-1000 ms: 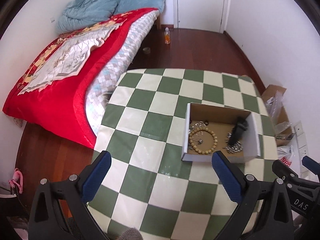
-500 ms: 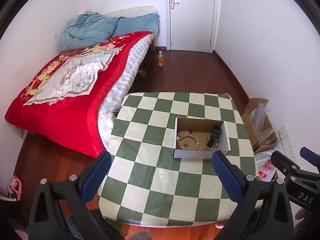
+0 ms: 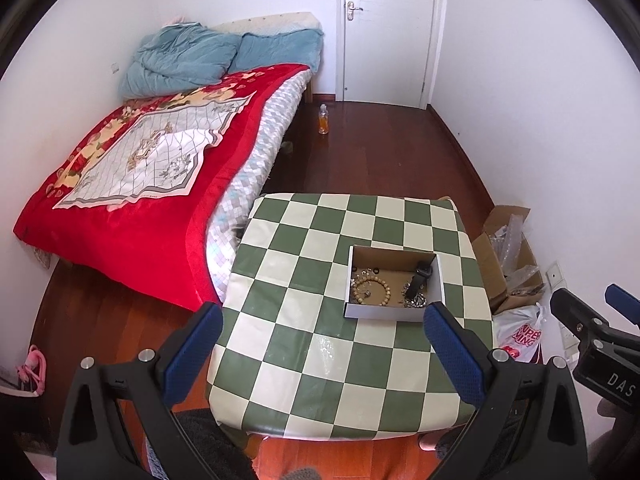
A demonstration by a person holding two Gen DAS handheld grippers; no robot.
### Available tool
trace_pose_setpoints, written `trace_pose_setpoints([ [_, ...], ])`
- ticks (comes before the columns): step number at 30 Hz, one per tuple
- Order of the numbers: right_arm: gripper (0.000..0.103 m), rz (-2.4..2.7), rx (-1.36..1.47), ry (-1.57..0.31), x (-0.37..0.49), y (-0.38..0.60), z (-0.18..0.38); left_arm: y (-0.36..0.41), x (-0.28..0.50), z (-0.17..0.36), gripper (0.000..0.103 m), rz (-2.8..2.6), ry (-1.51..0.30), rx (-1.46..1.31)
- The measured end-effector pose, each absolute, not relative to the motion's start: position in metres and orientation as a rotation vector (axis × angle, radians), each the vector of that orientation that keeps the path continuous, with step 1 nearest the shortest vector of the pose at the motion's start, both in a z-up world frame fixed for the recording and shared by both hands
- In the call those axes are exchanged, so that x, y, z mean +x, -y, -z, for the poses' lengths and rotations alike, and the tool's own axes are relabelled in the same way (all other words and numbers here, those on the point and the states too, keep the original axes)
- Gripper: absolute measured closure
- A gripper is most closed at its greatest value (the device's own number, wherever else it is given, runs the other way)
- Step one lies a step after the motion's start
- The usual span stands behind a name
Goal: Organize jewelry
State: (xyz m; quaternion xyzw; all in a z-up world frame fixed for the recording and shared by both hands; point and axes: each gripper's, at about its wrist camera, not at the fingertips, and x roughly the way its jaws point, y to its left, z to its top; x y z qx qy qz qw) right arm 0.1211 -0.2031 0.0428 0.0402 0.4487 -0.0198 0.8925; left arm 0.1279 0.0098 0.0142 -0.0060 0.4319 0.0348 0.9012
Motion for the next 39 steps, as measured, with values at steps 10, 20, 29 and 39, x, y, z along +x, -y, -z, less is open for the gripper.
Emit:
trace_pose_setpoints([
  [10,0.0,0.043,0.045,-0.951,0.151,0.199,-0.05,-0.009,0.148,-0.018,0.001,-0.073,-0.907,-0.016],
  [20,0.0,0.064,0.028,-0.961,0.165,0.196,-0.043,-0.007,0.155,-0.019,0.001,-0.09,-0.908,-0.006],
  [29,0.0,0.06,0.024,-0.965,0.165,0.195,-0.037,-0.005,0.157,-0.017,0.001,-0.095,-0.911,0.001],
  [39,0.0,0.057,0.023,-0.97,0.162,0.196,-0.036,-0.006,0.154,-0.013,0.001,-0.082,-0.91,0.004],
])
